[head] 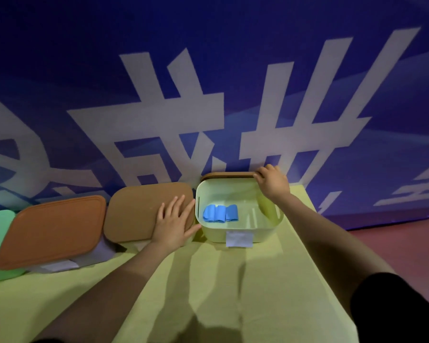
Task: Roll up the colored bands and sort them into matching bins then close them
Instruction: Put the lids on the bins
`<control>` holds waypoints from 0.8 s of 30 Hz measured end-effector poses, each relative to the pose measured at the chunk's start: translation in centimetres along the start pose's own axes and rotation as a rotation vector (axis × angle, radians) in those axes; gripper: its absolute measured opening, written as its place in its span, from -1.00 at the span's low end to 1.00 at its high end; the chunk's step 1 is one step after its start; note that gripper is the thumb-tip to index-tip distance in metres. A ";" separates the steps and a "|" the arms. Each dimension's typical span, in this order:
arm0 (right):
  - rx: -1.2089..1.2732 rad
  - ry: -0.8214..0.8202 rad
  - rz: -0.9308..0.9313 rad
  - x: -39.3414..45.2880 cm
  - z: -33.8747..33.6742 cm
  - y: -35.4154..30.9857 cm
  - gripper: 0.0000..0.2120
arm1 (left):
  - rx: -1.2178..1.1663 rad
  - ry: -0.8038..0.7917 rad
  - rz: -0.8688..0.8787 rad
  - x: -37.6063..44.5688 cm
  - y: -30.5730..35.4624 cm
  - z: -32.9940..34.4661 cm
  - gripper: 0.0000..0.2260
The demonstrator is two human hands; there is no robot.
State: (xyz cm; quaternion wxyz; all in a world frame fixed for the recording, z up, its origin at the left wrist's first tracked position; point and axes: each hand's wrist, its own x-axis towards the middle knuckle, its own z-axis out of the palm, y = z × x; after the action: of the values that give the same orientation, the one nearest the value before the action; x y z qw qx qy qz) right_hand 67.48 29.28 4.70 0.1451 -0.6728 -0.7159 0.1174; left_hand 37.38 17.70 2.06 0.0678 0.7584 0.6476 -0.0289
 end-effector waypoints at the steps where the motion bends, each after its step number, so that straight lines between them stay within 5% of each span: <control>1: 0.038 0.000 -0.018 0.2 0.0 0.1 -0.68 | -0.008 0.021 0.007 -0.1 0.0 0.0 -0.23; 6: 0.200 0.140 -0.143 0.0 -1.5 -0.6 -0.74 | -0.026 0.077 0.014 -0.2 0.0 0.3 -0.13; 10: 0.214 0.308 -0.310 -1.5 -3.5 -2.0 -0.72 | -0.031 0.042 -0.017 -0.2 0.2 0.1 -0.26; 18: -0.102 0.371 -0.747 -8.0 -4.2 -1.2 -0.70 | -0.797 0.124 -0.322 1.4 0.4 -2.6 -0.62; 24: -0.156 0.282 -0.742 -11.9 -1.9 2.0 -0.70 | -0.826 0.063 -0.203 2.5 2.5 -4.3 -0.59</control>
State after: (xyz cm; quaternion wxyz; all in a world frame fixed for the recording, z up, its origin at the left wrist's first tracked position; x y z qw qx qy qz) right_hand 70.67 17.53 5.12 0.2231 -0.3874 -0.8899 -0.0909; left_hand 40.10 20.34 6.12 0.3429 0.6004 0.6778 0.2499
